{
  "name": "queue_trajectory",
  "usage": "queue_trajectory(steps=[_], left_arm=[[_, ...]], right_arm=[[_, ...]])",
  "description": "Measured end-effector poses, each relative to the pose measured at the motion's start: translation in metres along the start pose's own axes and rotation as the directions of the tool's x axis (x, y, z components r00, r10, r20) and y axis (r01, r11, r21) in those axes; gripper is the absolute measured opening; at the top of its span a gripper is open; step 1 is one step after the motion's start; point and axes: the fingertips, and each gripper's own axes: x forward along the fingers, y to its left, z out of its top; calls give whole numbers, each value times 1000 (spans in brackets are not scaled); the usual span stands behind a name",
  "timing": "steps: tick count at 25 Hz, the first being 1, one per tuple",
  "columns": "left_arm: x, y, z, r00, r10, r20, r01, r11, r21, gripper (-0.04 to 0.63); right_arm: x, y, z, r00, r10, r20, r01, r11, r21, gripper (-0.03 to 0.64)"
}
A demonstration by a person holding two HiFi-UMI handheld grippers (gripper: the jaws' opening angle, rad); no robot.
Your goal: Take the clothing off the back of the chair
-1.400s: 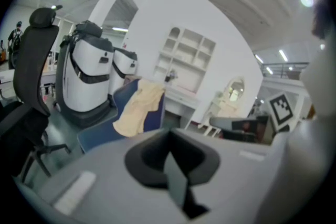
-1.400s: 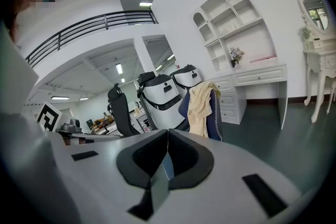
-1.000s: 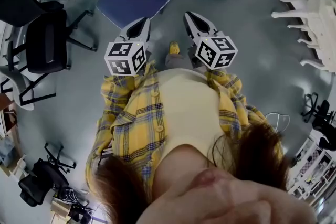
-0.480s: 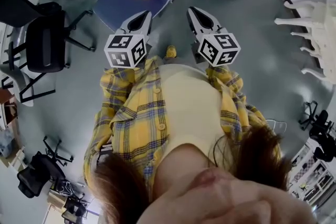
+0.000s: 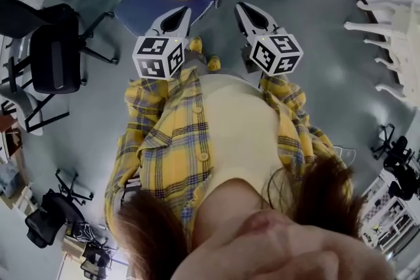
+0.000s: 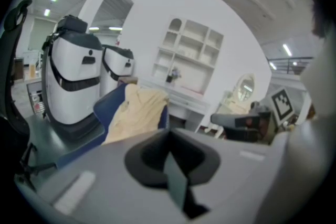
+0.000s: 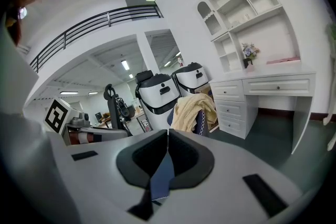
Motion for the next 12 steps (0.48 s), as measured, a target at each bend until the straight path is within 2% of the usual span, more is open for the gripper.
queue_trajectory(steps=[12], left_arm=[[39,55,29,996,-82,-17,83,996,33,23]], right_arm=[[74,-23,32,997,-76,-2,76,997,11,17]])
